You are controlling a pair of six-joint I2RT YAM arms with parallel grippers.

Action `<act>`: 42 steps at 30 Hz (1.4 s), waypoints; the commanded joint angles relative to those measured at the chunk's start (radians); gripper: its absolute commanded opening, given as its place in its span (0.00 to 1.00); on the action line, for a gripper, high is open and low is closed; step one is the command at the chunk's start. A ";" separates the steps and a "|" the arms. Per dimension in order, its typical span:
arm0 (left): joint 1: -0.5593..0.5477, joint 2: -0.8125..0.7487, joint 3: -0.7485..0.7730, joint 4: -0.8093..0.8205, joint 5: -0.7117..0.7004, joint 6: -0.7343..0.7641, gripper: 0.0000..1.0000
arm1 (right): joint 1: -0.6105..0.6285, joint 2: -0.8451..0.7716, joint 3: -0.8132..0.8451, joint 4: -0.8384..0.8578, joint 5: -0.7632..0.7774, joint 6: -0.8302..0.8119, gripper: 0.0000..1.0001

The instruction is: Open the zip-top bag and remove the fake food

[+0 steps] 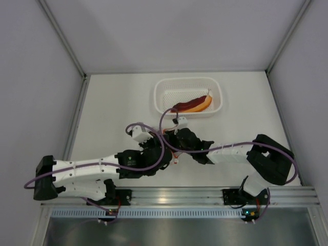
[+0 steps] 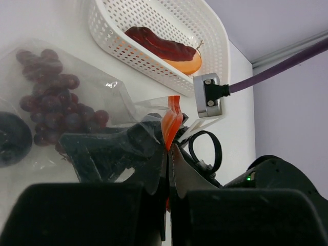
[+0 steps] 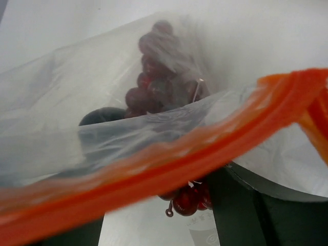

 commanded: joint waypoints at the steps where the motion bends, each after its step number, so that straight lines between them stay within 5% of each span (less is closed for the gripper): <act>1: 0.002 -0.041 -0.017 0.036 0.003 -0.007 0.00 | 0.028 0.081 0.031 0.102 0.093 -0.076 0.71; 10: 0.002 -0.096 -0.070 0.034 -0.023 0.037 0.00 | 0.058 0.204 0.068 0.025 0.182 -0.116 0.76; 17: 0.002 -0.153 -0.122 0.033 -0.034 0.051 0.00 | 0.058 0.244 0.063 0.092 0.154 -0.132 0.29; 23: 0.002 -0.171 -0.134 0.030 -0.066 0.092 0.00 | 0.065 0.157 0.054 0.085 0.119 -0.146 0.01; 42: 0.002 -0.127 -0.128 0.031 -0.080 0.140 0.00 | 0.075 -0.184 0.157 -0.305 0.107 -0.167 0.00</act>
